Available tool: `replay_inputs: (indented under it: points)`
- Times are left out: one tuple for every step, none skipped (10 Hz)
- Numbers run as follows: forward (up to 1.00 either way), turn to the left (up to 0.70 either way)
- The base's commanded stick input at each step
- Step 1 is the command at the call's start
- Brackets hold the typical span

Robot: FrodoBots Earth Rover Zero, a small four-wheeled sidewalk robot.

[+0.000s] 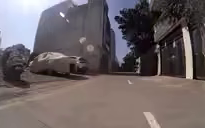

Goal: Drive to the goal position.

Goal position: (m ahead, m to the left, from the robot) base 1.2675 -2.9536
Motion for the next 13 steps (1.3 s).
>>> replay_inputs:
  points:
    - [1.0,0.0]
    - [1.0,0.0]
    - [1.0,0.0]
    - [1.0,-0.19]
    - [1.0,-0.27]
    - [1.0,-0.27]
    - [1.0,-0.27]
    - [1.0,-0.27]
    - [1.0,-0.27]
    - [1.0,-0.27]
    - [1.0,-0.27]
    - [1.0,-0.27]
    - [1.0,0.0]
